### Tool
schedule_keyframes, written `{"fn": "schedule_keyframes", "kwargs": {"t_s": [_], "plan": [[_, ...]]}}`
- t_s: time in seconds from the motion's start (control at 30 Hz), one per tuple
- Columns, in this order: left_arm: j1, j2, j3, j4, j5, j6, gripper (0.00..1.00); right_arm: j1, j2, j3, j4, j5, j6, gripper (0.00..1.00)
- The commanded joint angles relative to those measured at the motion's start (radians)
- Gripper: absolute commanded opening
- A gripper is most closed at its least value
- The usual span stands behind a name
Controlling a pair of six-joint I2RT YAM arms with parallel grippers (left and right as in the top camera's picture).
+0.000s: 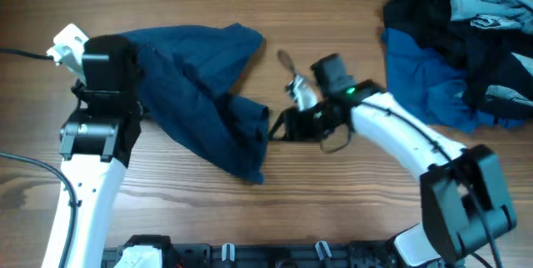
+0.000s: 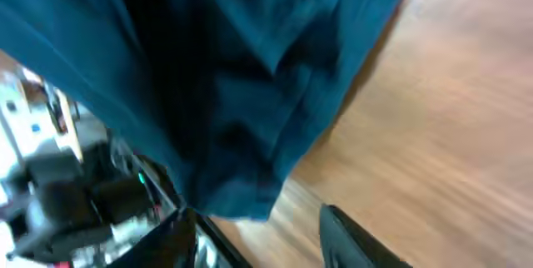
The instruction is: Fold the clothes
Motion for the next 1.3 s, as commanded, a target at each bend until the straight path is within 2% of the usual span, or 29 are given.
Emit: {"fn": "schedule_keyframes", "kwargs": {"t_s": [0.0, 0.1, 0.2, 0.3, 0.4, 0.47, 0.67, 1.27], "plan": [[0.034, 0.002, 0.013, 0.019, 0.037, -0.004, 0.04, 0.094, 0.006, -0.037, 0.013, -0.027, 0.079, 0.41], [0.035, 0.002, 0.013, 0.018, 0.037, -0.003, 0.04, 0.156, 0.006, -0.045, 0.03, -0.048, 0.209, 0.41], [0.035, 0.002, 0.013, 0.018, 0.037, -0.003, 0.04, 0.217, 0.006, -0.061, 0.108, -0.044, 0.437, 0.41], [0.035, 0.002, 0.013, 0.018, 0.037, -0.003, 0.04, 0.293, 0.006, -0.095, 0.214, 0.03, 0.683, 0.4], [0.035, 0.002, 0.013, 0.01, 0.037, -0.003, 0.04, 0.337, 0.006, -0.145, 0.256, 0.113, 0.828, 0.4], [0.035, 0.002, 0.013, 0.004, 0.037, -0.003, 0.04, 0.325, 0.006, -0.169, 0.255, 0.137, 0.861, 0.41], [0.035, 0.002, 0.013, -0.003, 0.037, -0.003, 0.04, 0.251, 0.006, -0.184, 0.244, 0.159, 0.822, 0.46], [0.035, 0.002, 0.013, -0.009, 0.037, -0.003, 0.04, 0.302, 0.006, -0.211, 0.443, 0.237, 0.903, 0.51]]}}
